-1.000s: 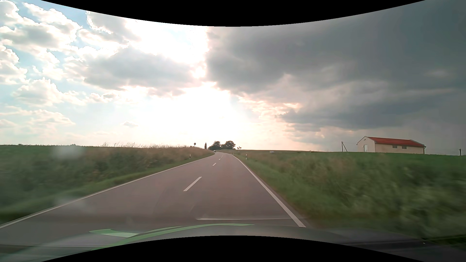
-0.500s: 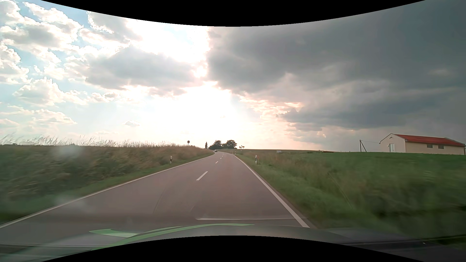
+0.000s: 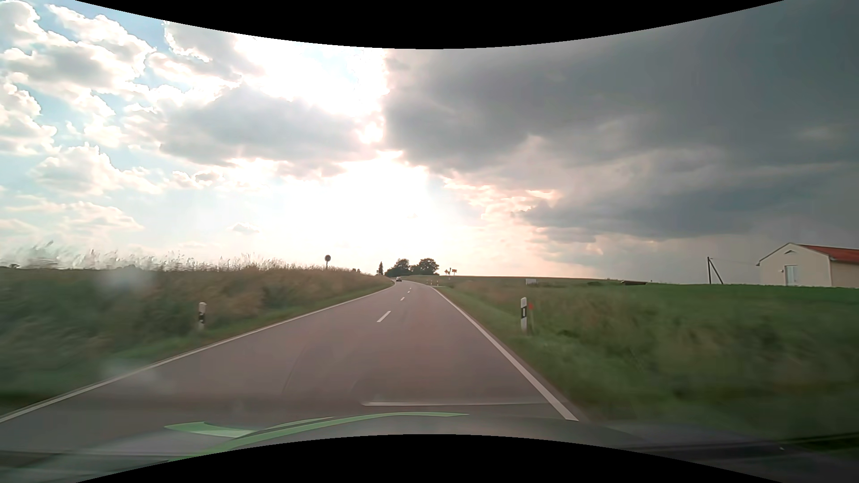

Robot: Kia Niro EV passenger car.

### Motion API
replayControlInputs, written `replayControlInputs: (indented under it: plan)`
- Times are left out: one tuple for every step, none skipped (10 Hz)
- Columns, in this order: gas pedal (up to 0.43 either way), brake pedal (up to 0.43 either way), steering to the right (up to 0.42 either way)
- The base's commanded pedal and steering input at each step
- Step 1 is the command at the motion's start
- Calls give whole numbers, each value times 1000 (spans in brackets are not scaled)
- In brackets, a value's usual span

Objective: Follow the waypoints while adhering to traffic rules and regulations

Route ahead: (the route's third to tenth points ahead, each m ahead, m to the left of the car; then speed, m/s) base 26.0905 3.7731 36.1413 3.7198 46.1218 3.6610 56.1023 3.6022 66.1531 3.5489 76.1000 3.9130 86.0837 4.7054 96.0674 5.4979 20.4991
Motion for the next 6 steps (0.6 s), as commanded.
replayControlInputs:
  plan:
    - [169, 0, -1]
    - [169, 0, -1]
    - [169, 0, -1]
    - [169, 0, -1]
    - [169, 0, -1]
    - [169, 0, -1]
